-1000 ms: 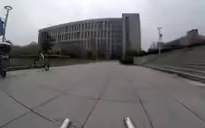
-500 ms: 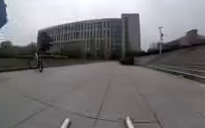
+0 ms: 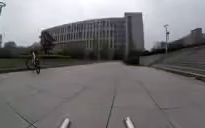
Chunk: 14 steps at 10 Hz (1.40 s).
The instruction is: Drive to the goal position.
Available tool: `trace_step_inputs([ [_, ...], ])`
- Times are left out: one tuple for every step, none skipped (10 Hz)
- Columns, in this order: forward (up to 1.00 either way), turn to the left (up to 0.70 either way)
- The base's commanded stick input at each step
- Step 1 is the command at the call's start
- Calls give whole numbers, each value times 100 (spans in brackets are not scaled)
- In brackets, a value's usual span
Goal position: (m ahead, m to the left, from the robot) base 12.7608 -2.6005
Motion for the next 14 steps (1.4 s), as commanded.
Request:
trace_step_inputs([
  [100,-40],
  [100,-40],
  [100,-40],
  [100,-12],
  [100,0],
  [100,0],
  [100,0],
  [100,0],
  [100,0],
  [100,0],
  [100,0],
  [100,0],
  [100,0],
  [100,0],
])
